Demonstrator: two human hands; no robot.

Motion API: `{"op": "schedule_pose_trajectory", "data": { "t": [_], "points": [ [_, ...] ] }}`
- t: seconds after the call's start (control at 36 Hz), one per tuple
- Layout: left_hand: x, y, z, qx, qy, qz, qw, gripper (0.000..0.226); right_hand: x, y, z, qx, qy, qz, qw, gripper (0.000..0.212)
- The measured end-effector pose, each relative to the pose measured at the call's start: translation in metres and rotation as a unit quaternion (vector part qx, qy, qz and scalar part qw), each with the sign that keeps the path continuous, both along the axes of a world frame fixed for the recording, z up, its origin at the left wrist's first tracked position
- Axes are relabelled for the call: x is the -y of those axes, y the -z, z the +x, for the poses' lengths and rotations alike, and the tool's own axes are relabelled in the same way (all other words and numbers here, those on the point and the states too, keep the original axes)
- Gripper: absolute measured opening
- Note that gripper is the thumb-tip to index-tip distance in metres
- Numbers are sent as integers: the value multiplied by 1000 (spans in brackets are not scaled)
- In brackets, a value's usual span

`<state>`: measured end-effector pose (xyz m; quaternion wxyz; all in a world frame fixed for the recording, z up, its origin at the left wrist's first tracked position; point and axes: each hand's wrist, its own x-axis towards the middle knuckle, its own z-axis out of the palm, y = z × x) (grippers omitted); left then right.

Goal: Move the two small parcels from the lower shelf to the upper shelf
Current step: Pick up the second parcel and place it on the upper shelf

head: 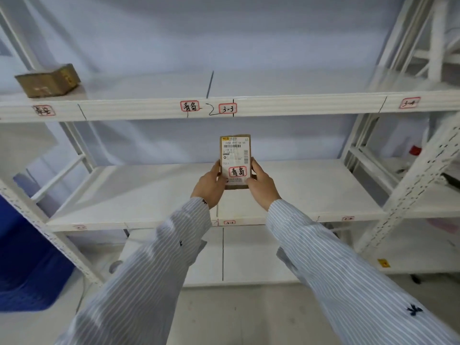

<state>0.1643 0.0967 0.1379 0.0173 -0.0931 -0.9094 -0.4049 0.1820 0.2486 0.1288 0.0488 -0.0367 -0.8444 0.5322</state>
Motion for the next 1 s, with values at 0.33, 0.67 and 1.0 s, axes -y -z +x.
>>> {"op": "schedule_pose_trajectory", "data": {
  "t": [0.33,0.67,1.0],
  "points": [
    [4,-28,63,-43,-3,30,999,54,6,-33,60,-58,-1,5,998,61],
    [14,-70,64,-91,0,49,995,49,12,-76,63,-104,-22,15,994,64],
    [29,-181,8,-141,-23,110,984,49,26,-194,7,-167,-49,14,985,60]
  ]
}}
